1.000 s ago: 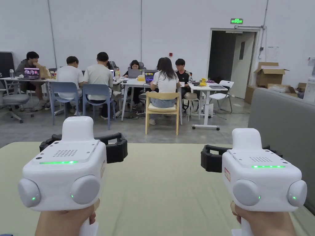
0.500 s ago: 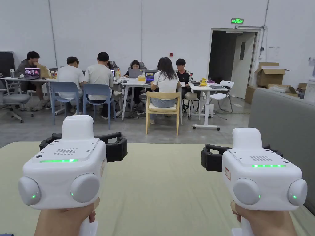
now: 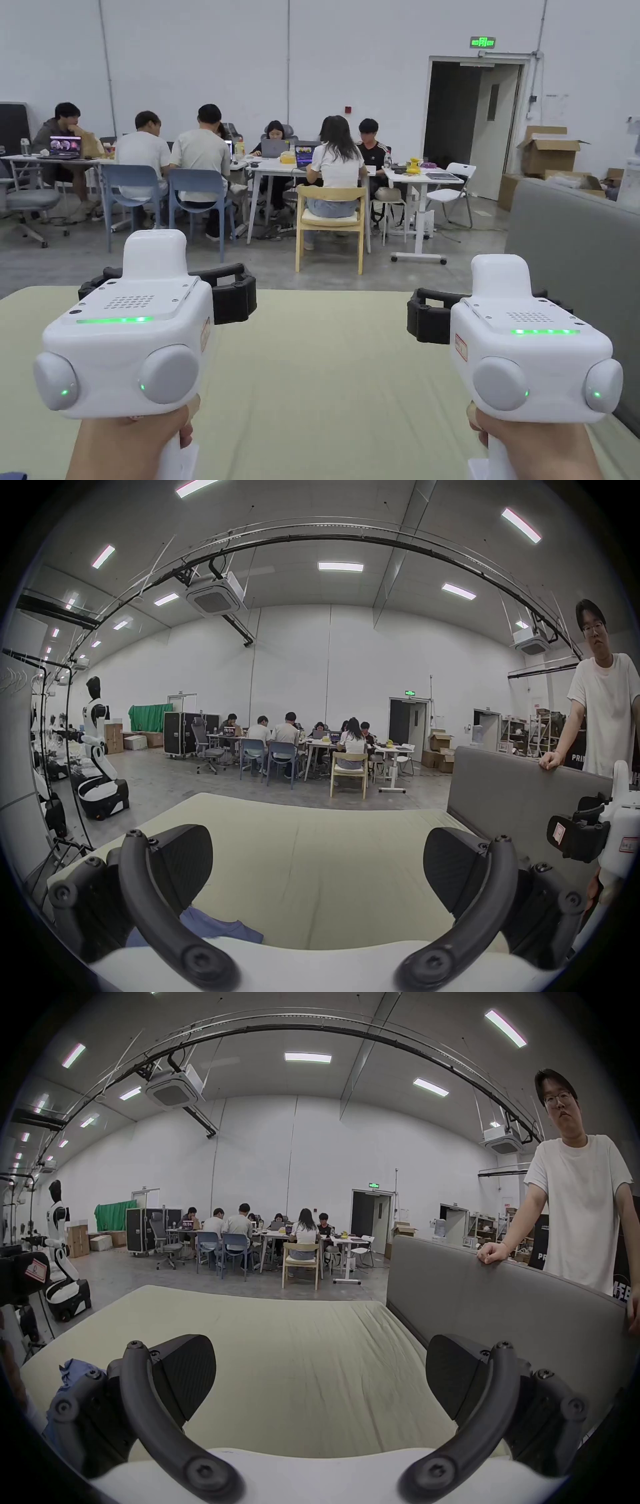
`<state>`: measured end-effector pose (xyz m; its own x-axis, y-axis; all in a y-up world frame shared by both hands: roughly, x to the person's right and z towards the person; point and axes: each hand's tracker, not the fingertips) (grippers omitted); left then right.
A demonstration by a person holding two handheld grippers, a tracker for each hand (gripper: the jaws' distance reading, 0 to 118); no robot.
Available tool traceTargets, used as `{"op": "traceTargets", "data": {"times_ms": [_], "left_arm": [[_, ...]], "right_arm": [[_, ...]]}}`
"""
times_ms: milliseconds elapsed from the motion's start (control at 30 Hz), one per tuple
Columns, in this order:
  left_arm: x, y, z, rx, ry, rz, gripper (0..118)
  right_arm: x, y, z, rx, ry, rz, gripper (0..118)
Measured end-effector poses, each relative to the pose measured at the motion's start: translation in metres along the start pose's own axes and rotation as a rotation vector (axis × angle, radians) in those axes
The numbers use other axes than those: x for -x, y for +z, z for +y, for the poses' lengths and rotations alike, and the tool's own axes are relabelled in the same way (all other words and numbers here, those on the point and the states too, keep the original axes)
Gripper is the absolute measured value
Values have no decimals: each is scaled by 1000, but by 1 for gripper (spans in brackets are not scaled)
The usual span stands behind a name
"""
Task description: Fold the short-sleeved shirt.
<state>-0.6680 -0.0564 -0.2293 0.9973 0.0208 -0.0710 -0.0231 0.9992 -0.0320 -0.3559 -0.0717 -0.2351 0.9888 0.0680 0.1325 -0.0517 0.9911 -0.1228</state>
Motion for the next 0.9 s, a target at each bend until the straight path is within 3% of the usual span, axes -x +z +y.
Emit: {"op": "traceTargets", "data": {"times_ms": [900], "left_arm": [[-2,-2,2,-6,6,-2,118]], "right_arm": [[-1,-4,-2,-1,3,-5,118]]}}
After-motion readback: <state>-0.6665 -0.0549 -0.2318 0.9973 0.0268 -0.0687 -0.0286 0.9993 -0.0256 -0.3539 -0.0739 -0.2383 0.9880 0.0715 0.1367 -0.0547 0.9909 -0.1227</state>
